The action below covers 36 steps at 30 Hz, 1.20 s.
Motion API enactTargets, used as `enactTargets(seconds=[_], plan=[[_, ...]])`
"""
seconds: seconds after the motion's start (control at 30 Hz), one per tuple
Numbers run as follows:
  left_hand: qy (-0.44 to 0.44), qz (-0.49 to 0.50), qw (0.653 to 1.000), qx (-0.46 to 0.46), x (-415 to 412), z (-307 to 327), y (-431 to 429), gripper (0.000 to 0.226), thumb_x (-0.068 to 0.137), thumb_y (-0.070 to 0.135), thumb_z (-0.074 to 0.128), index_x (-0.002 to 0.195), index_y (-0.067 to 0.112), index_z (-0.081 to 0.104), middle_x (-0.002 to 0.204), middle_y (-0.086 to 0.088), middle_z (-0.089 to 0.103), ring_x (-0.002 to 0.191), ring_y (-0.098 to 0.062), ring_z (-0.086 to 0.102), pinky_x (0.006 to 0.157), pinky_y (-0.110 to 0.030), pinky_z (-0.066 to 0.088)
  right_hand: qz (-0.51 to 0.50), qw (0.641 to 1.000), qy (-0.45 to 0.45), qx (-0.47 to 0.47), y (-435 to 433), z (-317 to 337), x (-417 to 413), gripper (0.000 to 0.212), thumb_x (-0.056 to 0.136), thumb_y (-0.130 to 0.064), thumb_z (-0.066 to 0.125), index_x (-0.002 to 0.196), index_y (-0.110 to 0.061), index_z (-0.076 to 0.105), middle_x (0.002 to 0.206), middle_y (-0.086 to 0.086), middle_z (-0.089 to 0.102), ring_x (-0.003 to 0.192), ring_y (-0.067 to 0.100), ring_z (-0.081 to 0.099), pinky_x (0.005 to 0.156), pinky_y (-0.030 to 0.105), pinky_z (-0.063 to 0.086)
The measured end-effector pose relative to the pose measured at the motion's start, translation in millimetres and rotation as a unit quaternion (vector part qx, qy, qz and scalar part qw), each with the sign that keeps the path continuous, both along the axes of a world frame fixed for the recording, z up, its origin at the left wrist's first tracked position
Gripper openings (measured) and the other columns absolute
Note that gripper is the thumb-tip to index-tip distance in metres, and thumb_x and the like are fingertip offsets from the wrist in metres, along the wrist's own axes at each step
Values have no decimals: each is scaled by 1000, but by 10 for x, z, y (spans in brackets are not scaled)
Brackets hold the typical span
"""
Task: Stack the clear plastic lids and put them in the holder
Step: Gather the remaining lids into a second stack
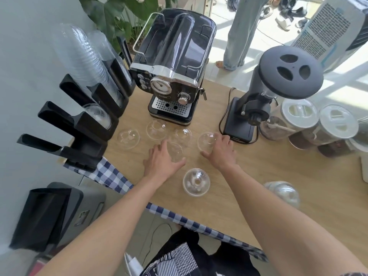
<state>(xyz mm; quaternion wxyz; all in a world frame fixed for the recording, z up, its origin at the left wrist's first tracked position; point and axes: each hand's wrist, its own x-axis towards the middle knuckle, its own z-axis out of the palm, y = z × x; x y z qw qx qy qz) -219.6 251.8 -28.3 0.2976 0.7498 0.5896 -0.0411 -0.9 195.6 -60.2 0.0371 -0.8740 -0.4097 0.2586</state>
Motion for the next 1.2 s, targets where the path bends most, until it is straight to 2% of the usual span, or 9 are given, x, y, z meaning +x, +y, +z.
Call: enactTargets(seconds=[0.1,0.2,0.33,0.47,0.6,0.67,0.8,0.97,1.2], plan=[[-86,60,994,-44,-95,83,-92,108,83,79,78,165,26,33,159,-5,54,146,-27,50,112,-48,49,-7,1000,1,11,-16,-15,-5,90,93,-53,84,161,-17,37,157,13,42,147,36,42,117,55,44],[-148,116,978,-93,-209,106,-179,105,78,86,77,159,30,40,149,3,54,132,-17,59,105,-39,54,-30,999,26,35,-108,7,6,90,89,-56,85,154,-12,41,151,10,47,142,33,46,115,52,45],[-223,175,948,-144,-356,59,-214,99,76,84,81,148,27,46,136,6,60,117,-4,62,100,-37,56,-51,991,93,86,-355,203,-3,94,85,-57,86,154,-12,42,149,5,51,137,28,55,116,54,50],[-290,217,911,-197,-521,-50,-202,107,62,83,92,138,24,46,132,8,63,123,-14,69,111,-49,59,-10,984,132,121,-680,415,-86,91,89,-55,86,158,-16,41,154,1,50,137,21,55,118,48,51],[-369,209,879,-219,-582,-16,-247,116,55,80,97,141,23,46,142,4,57,128,-17,70,108,-41,61,36,981,149,119,-955,513,-220,91,88,-65,79,159,-24,39,153,-4,48,132,19,57,114,50,54],[-386,187,875,-226,-564,45,-294,117,60,80,95,151,25,46,146,-2,58,129,-17,70,105,-36,60,64,981,147,107,-1050,532,-295,93,85,-67,77,159,-28,36,154,-5,49,133,19,58,116,53,52],[-402,155,874,-223,-509,140,-371,103,69,79,90,151,30,52,147,4,62,132,-12,67,105,-36,59,106,980,144,90,-1175,518,-412,90,89,-63,80,159,-29,36,154,-6,47,134,18,57,117,49,51],[-403,156,872,-229,-485,164,-492,101,63,80,94,147,39,53,147,12,66,137,-11,64,114,-47,55,116,978,155,72,-1253,411,-534,88,89,-53,85,159,-32,35,157,-1,41,132,25,61,111,44,57],[-405,133,878,-217,-522,117,-727,95,71,64,100,146,41,49,151,23,63,144,-1,55,127,-49,42,110,979,161,66,-1224,316,-686,93,84,-40,89,160,-37,34,151,4,40,122,29,64,104,44,61]])
